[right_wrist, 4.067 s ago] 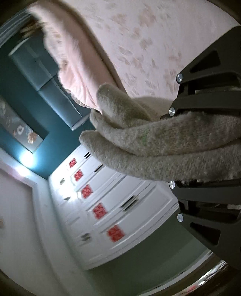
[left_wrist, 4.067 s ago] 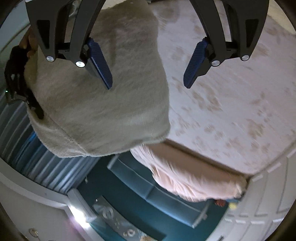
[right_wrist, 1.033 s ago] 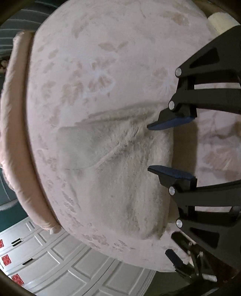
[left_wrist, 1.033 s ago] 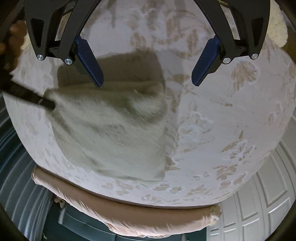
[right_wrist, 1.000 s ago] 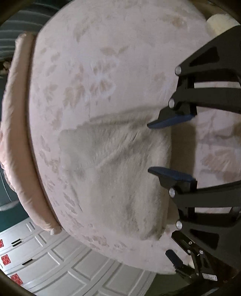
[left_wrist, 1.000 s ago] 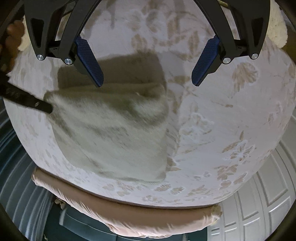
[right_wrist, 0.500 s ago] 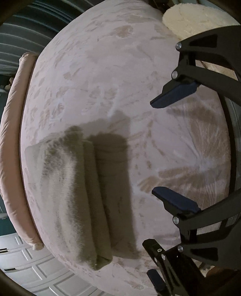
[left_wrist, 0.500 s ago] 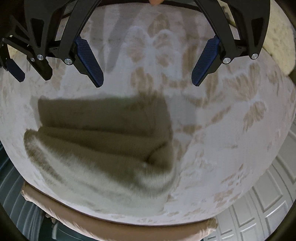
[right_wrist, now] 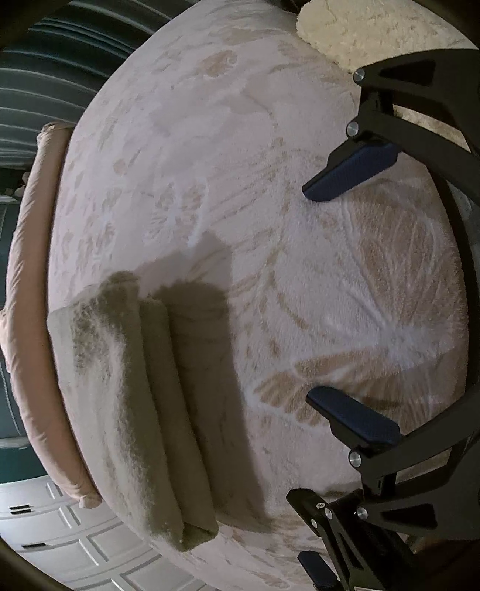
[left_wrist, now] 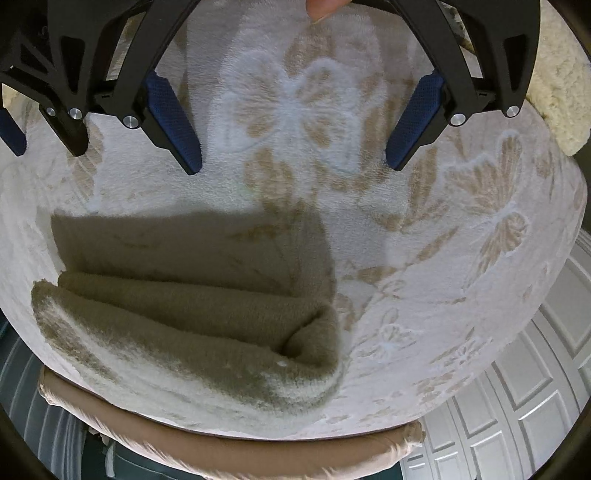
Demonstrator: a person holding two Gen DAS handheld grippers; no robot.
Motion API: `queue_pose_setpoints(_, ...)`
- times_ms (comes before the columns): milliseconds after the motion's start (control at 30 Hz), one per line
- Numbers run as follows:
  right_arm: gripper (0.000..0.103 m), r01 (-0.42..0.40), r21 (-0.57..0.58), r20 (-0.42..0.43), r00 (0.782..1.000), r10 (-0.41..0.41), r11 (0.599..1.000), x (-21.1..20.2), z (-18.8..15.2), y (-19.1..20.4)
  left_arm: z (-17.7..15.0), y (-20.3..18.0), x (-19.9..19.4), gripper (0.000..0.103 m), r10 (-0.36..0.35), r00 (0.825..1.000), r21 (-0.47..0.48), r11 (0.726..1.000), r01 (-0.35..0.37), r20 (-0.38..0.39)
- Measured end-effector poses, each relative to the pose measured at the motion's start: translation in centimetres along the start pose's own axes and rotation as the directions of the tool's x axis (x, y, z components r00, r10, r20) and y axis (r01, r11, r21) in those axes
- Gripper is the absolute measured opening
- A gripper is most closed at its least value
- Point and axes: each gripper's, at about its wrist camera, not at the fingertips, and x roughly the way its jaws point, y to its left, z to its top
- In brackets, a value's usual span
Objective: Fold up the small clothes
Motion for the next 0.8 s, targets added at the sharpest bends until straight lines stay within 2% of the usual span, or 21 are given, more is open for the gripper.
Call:
queue_pose_setpoints(333,0.098,-0.006,0.006,0.013,1.000,0.006,1.000,0.1,-0.3,0.1,-1.0,0.2,-0.5,0.098,-0.012,0.999,-0.010,1.000,0.013,0.045)
queue_pose_setpoints(800,0.098,-0.009,0.010,0.037,0.999,0.009,1.000,0.4,-0.1,0.1,-0.8,1.0,-0.3,0.098,-0.019,0.998,-0.020,1.000,0.020,0.065)
